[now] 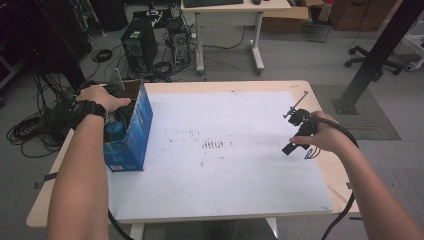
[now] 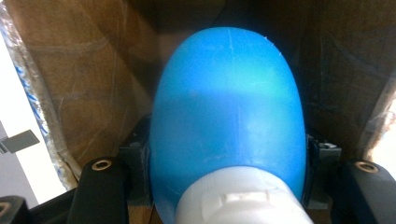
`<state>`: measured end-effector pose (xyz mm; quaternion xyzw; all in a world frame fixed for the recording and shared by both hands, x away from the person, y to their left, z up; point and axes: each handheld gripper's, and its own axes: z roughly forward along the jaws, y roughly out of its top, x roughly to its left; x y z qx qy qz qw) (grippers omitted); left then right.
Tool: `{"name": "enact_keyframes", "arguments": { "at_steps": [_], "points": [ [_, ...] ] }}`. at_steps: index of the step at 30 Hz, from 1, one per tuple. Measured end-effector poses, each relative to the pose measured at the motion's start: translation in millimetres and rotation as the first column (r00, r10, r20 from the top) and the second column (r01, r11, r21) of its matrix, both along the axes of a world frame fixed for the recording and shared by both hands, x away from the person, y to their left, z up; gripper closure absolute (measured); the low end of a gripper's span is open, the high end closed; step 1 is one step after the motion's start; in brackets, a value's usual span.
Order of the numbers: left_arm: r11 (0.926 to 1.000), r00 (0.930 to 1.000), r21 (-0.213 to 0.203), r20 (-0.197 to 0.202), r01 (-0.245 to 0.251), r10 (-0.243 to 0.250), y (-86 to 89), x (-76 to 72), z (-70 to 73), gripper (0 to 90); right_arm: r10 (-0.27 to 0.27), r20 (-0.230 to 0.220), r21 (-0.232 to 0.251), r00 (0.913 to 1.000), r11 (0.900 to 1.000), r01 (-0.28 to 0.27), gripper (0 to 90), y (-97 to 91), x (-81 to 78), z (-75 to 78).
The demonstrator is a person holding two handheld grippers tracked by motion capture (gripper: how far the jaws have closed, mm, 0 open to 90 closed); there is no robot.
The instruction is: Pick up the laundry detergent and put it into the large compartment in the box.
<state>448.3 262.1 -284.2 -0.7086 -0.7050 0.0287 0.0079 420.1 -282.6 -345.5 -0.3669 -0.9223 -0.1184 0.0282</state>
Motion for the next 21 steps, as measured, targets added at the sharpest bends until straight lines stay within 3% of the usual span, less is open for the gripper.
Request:
{"name": "enact_keyframes", "arguments": {
  "at_steps": [21],
  "points": [
    [0.9999,0.9999,-0.006,0.002,-0.014,0.014,0.4,-0.3,1.0,31.7,0.002,0.002,0.001,1.0000,1.0000,-0.002,13.6,-0.4,0.2,0.1]
  ]
}}
